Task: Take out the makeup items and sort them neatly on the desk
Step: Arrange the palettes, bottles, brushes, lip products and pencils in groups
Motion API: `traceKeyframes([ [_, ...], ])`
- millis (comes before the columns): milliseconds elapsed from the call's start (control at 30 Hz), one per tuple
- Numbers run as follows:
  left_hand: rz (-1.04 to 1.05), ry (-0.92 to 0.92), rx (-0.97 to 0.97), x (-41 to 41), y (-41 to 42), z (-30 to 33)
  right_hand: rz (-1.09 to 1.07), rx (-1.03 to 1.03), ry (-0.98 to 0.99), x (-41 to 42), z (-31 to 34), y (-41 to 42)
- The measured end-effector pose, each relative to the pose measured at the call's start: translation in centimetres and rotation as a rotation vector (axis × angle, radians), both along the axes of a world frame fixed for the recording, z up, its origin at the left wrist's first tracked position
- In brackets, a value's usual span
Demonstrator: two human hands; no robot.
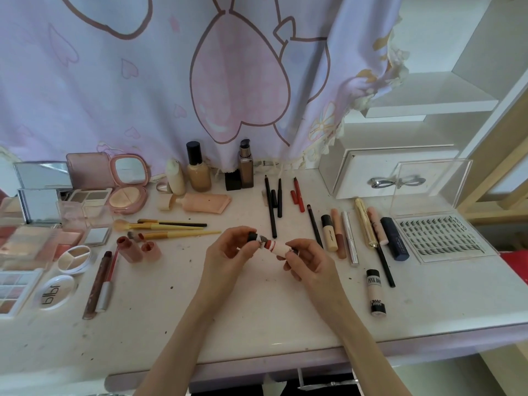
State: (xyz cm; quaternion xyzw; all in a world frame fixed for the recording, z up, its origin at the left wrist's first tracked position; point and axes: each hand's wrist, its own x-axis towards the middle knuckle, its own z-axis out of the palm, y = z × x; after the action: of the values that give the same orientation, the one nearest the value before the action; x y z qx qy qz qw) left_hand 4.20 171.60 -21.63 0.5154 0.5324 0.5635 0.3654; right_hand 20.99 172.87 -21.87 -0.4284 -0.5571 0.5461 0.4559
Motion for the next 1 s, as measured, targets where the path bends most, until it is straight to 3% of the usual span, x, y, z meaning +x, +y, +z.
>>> traceKeyframes([
  [100, 0.014, -0.146, -0.013, -0.4, -0.2, -0.1, 0.057, 0.095, -0.251, -0.7, -0.2, -0.4],
  [167, -0.018, -0.105, -0.030, -0.4, -0.3, 0.0, 0.058, 0.137, -0.349, -1.1, -0.3, -0.6],
  [400, -0.110, 0.279, -0.037, 0.7, 0.1, 0.1, -0.056, 0.016, -0.056, -0.3, 0.5, -0.1],
  [567, -0.100, 0.227, -0.031, 0.5, 0.1, 0.1, 0.048, 0.092, -0.070, -0.6, 0.6, -0.4],
  [767, -0.084, 0.201, -0.040, 1.0, -0.3, 0.3, 0.084, 0.043, -0.010, -0.6, 0.4, -0.4],
  [1000, -0.051, 0.198, -0.069, 0.8, -0.3, 0.1, -0.127, 0.037, -0.061, -0.7, 1.2, 0.4],
])
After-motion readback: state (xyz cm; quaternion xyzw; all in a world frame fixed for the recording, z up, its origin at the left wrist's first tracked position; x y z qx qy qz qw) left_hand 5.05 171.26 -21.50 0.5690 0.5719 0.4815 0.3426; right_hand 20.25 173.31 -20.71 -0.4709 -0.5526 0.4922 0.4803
